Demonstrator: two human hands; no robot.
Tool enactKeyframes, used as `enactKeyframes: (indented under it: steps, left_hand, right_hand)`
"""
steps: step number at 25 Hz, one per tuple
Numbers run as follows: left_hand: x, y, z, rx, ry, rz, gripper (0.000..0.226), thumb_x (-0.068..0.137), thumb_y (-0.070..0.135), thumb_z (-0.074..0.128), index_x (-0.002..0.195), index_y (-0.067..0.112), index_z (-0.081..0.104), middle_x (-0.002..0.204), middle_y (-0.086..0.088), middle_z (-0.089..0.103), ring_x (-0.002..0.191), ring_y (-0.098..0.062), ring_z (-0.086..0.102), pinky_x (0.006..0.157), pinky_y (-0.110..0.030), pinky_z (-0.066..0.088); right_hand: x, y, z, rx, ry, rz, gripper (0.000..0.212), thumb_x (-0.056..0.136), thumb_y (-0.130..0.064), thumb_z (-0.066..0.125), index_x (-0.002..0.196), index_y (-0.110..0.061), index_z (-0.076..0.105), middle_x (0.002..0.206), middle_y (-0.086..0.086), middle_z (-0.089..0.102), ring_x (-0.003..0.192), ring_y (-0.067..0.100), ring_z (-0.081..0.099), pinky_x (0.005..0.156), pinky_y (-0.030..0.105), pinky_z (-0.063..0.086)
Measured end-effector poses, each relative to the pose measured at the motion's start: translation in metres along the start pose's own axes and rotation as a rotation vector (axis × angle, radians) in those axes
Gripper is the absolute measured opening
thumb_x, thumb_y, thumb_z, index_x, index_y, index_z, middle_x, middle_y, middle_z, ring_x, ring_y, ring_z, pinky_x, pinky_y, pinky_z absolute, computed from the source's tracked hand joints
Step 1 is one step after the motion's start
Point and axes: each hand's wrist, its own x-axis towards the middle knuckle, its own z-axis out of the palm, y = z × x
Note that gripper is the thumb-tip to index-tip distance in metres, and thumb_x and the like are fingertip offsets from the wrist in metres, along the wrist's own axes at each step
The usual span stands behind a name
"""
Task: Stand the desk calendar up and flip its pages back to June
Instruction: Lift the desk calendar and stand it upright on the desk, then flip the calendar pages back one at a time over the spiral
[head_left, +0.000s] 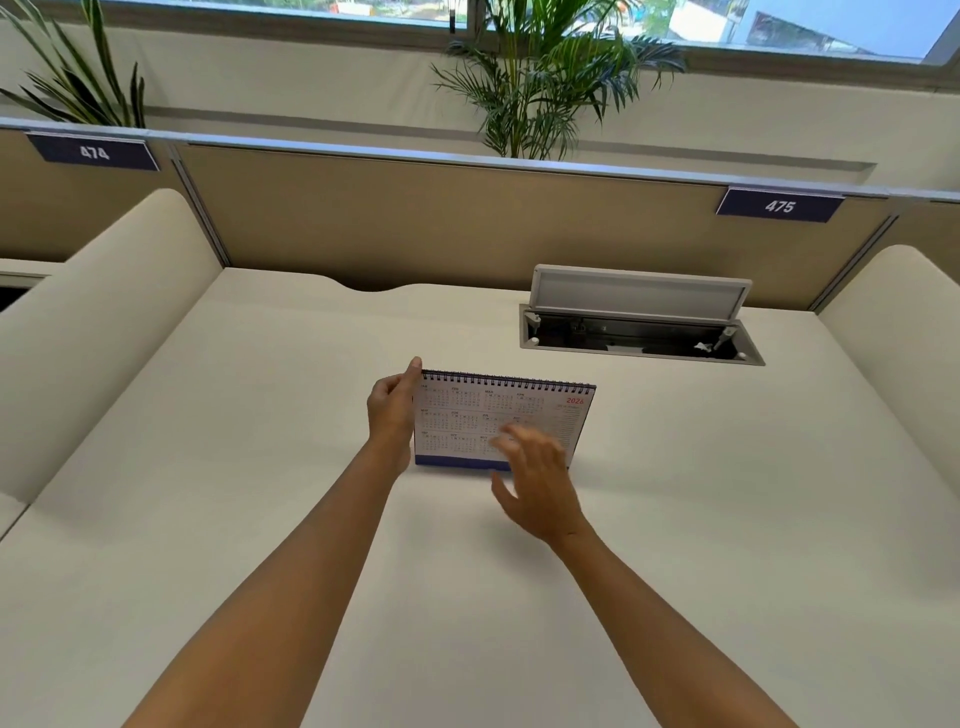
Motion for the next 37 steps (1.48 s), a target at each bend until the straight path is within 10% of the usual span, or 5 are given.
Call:
enactKeyframes:
  steps: [6,16,25,31,37]
  left_hand:
    - [0.005,0.003,-0.006,-0.015,0.036,0.003,0.028,0.085,0.047,0.073,0.091,0.020,0.068,0.085,0.017,0.064,0.080,0.002,0.048,0.087,-0.033,0.029]
    - [0.002,0.011,-0.007,-0.020,0.052,-0.002,0.021,0.081,0.045,0.077,0.080,0.027,0.067,0.080,0.020,0.061,0.096,-0.015,0.049,0.089,-0.034,0.032]
    - [0.007,0.016,-0.016,-0.010,-0.012,-0.067,0.041,0.072,0.044,0.085,0.100,0.015,0.075,0.086,0.017,0.060,0.105,-0.015,0.046,0.093,-0.031,0.031]
    - [0.005,0.019,-0.017,0.028,-0.015,-0.104,0.033,0.070,0.047,0.085,0.076,0.024,0.063,0.111,0.002,0.056,0.109,-0.017,0.043,0.092,-0.033,0.030]
    - [0.005,0.025,-0.021,0.124,-0.121,-0.148,0.046,0.075,0.050,0.079,0.110,0.023,0.067,0.149,-0.001,0.046,0.141,-0.024,0.032,0.110,-0.043,0.022]
  right_hand:
    - [0.019,0.019,0.016,-0.299,-0.283,-0.578,0.044,0.082,-0.015,0.074,0.123,-0.018,0.060,0.131,0.006,0.064,0.117,0.025,0.062,0.106,0.038,0.045]
    - [0.025,0.028,0.013,-0.260,-0.323,-0.711,0.036,0.084,-0.014,0.073,0.116,-0.019,0.059,0.127,0.004,0.066,0.113,0.024,0.064,0.104,0.034,0.046]
    - [0.032,0.022,-0.012,-0.081,-0.176,-0.529,0.007,0.087,-0.005,0.066,0.091,-0.011,0.066,0.082,0.005,0.072,0.079,0.022,0.067,0.094,0.033,0.049]
    - [0.039,0.002,-0.028,0.075,-0.102,-0.266,0.022,0.082,0.007,0.069,0.074,-0.009,0.057,0.057,0.004,0.060,0.049,0.023,0.052,0.081,0.029,0.053]
    - [0.051,-0.012,-0.058,0.289,-0.240,0.138,0.027,0.071,-0.007,0.085,0.078,-0.010,0.060,0.072,0.000,0.072,0.070,0.025,0.065,0.076,0.030,0.050]
